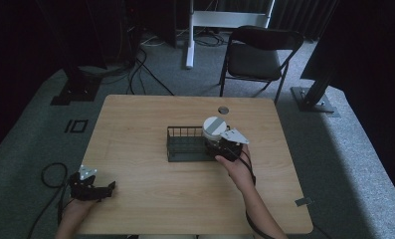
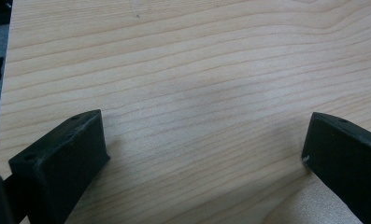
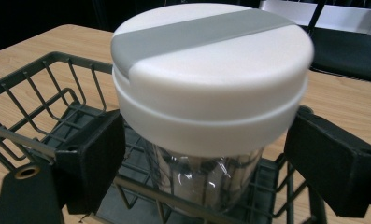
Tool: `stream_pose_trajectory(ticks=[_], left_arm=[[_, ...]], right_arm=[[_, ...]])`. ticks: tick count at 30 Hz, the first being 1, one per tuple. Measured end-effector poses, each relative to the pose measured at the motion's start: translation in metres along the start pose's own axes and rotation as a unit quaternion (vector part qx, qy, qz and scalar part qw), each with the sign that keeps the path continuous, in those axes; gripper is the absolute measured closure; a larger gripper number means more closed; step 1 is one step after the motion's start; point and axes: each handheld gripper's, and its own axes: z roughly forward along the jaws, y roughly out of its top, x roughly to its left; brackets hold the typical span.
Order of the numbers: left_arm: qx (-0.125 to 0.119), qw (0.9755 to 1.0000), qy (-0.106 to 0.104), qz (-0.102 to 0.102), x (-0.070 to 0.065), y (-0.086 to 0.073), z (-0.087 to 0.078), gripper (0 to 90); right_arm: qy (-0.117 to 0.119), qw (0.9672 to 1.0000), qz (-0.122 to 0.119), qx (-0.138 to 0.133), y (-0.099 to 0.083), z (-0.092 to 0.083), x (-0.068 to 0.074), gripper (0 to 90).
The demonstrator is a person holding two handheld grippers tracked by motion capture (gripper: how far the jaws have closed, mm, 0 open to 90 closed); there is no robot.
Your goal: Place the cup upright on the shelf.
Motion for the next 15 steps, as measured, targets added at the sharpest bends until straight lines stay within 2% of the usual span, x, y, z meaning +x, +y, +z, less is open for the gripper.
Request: stream_pose_trajectory(ticks=[15], left_arm=[[0.0,1.0,0.0,0.0,0.0,0.0,0.0,0.1]], right_arm=[[-0.004,1.0,0.005,-0.007,-0.01,-0.02,-0.012,12.4]])
